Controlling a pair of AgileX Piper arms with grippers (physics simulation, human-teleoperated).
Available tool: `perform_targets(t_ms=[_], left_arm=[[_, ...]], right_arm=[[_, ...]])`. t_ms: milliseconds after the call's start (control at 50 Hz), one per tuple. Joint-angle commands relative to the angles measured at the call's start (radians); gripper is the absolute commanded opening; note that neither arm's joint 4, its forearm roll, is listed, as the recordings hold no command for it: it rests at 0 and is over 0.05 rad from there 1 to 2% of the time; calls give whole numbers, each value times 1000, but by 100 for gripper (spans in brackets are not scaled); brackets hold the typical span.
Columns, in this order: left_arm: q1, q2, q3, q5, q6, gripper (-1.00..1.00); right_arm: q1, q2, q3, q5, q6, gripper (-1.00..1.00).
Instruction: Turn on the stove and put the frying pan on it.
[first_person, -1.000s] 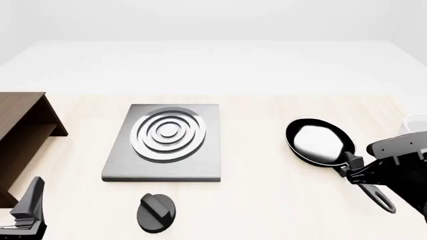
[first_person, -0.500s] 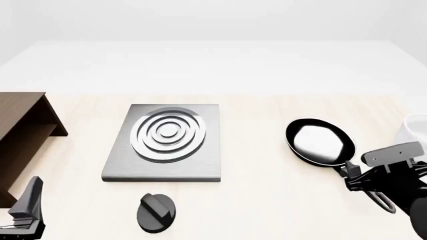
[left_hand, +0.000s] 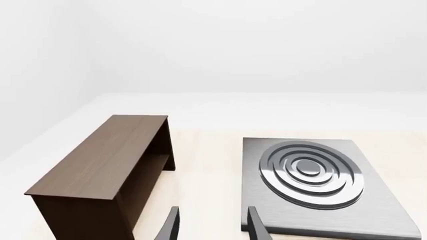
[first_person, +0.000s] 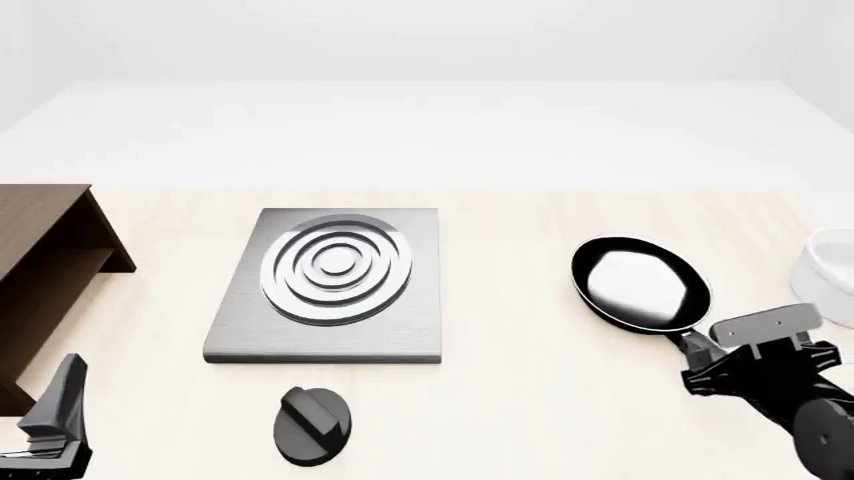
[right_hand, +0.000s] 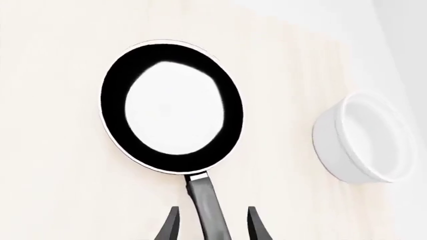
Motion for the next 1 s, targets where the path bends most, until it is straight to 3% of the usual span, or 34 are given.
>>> perform_targets(t_ms=[20,400,740,760,1000], left_arm=[[0,0,-1,1,1,100],[2,0,-7,7,0,100],[2,0,-4,9,-2,100],[3,0,-4,8,-3,100],[1,0,-4,6,-1,100]], right_arm=[[-11,117,21,-104,6,100],[-61,242,7,-201,-19,100],[-72,268,-14,-201,-15,100],[-78,258,7,-235,-47,-100],[-30,111,22,-159,-12,-100]])
